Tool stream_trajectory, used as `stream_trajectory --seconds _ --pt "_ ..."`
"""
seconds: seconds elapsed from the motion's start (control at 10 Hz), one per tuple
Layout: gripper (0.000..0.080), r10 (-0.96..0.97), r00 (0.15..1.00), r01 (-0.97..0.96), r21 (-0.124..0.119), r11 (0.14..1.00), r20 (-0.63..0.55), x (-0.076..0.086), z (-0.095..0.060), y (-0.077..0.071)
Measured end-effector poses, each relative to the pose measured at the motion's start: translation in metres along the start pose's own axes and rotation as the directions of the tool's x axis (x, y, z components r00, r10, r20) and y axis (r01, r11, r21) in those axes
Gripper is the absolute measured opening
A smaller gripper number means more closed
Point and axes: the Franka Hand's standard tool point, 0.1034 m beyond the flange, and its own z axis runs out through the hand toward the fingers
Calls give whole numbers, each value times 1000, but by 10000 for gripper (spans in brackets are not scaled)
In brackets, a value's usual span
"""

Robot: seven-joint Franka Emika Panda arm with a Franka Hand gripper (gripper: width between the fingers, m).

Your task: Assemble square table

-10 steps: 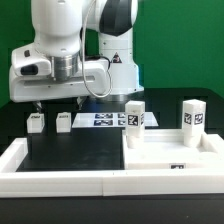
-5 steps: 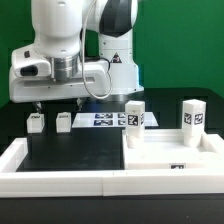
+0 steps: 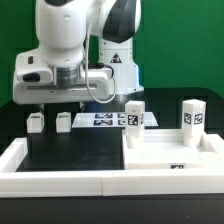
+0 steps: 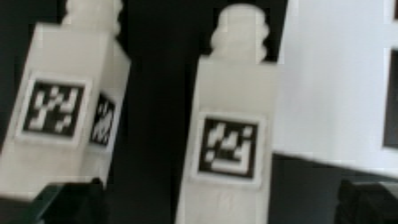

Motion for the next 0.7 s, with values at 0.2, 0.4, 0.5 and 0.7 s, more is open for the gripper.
stream_trajectory --seconds 0.2,0.4,0.5,0.7 --pt "649 6 995 -7 10 1000 98 1 0 -4" --pt "649 -2 981 -1 11 1000 196 3 0 -6" --pt "649 -5 984 5 2 1000 177 8 4 -2" --pt "649 -3 985 5 -14 1000 172 8 16 4"
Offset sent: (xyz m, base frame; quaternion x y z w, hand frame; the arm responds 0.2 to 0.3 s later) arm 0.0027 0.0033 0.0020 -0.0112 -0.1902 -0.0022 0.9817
